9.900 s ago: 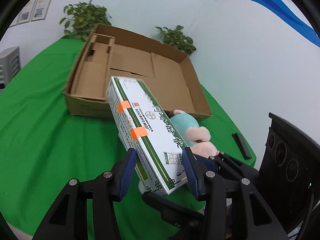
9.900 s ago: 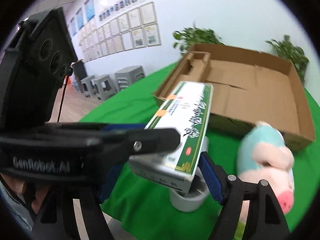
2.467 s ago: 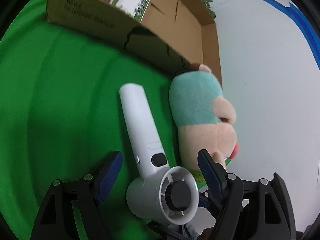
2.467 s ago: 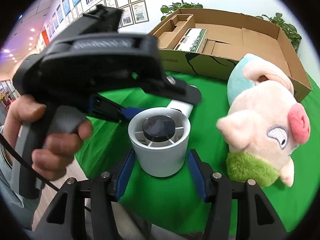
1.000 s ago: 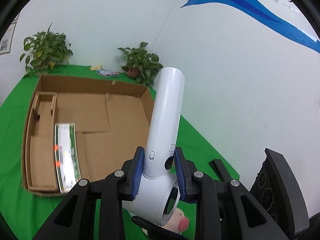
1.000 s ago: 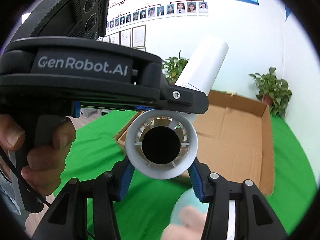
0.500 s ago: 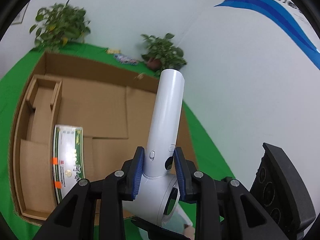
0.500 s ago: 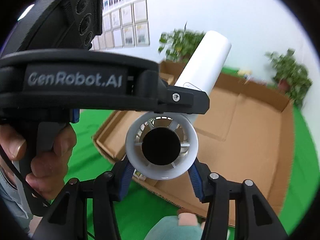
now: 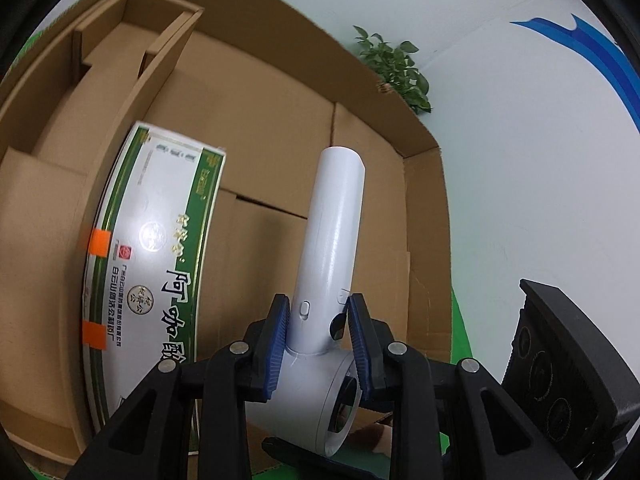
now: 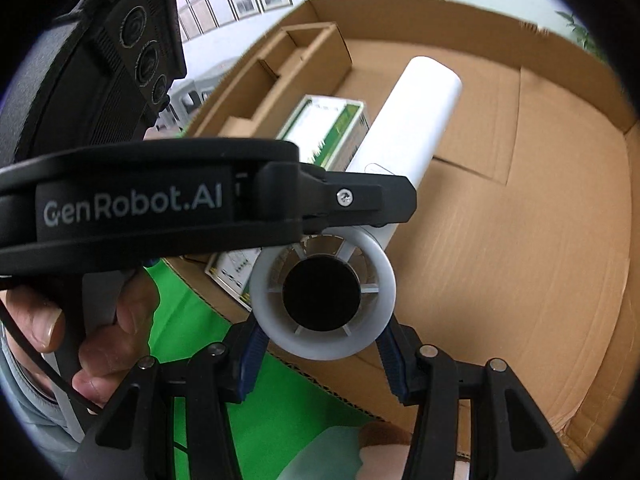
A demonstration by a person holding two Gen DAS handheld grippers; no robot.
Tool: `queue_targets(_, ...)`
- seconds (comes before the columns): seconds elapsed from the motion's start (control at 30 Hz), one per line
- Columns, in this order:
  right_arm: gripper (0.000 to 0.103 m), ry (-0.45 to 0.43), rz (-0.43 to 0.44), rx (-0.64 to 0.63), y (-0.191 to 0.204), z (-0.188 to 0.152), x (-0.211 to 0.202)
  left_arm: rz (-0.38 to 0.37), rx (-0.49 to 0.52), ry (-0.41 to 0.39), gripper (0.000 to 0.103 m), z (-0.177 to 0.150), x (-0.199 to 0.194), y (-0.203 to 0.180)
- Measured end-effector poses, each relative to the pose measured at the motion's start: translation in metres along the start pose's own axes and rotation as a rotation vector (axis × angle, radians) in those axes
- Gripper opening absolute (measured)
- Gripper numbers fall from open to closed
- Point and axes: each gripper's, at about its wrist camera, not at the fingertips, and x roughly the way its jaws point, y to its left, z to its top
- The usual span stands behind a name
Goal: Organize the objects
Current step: 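Lower the fan into the box beside the medicine box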
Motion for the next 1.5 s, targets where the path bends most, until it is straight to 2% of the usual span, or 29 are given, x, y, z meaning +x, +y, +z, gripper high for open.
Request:
queue_targets(0.27,0.049,0.077,0.025,-0.038,-0.023,0.010,0.024,0.027,-0.055,0.003,0.027,0.000,0.011,0.020)
queue_targets(0.37,0.049,0.108,0.013,-0.045,-0.033,0.013,0.032,0.049,-0.068,0.010,0.027,0.001,0.016,0.028)
queue_targets(0.67,0.050,0.134,-0.026,-0.082,-0.060,0.020,0.041,0.035,-0.071,0.011,0.028,-0.004,0.014,0.030)
queue_targets(0.93,0.051,0.127,-0.025,-0.055,-0.094,0.022,0.044,0.021,-0.068,0.014,0.027,-0.006,0.003,0.034)
queue_targets(1.13,0.051,0.092,0.018,-0.020,-0.124,0.021,0.040,0.054,-0.035,0.009,0.027,-0.004,0.002,0.029)
queue_targets(1.2,0.051,0.078,0.025,-0.014,-0.132,0.022,0.039,0.065,-0.021,0.001,0.027,-0.010,-0.011,0.033)
queue_targets(1.5,0.052,0.106,-0.039,-0.027,-0.155,0.025,0.049,0.093,-0.009,-0.035,0.027,-0.015,-0.045,0.042)
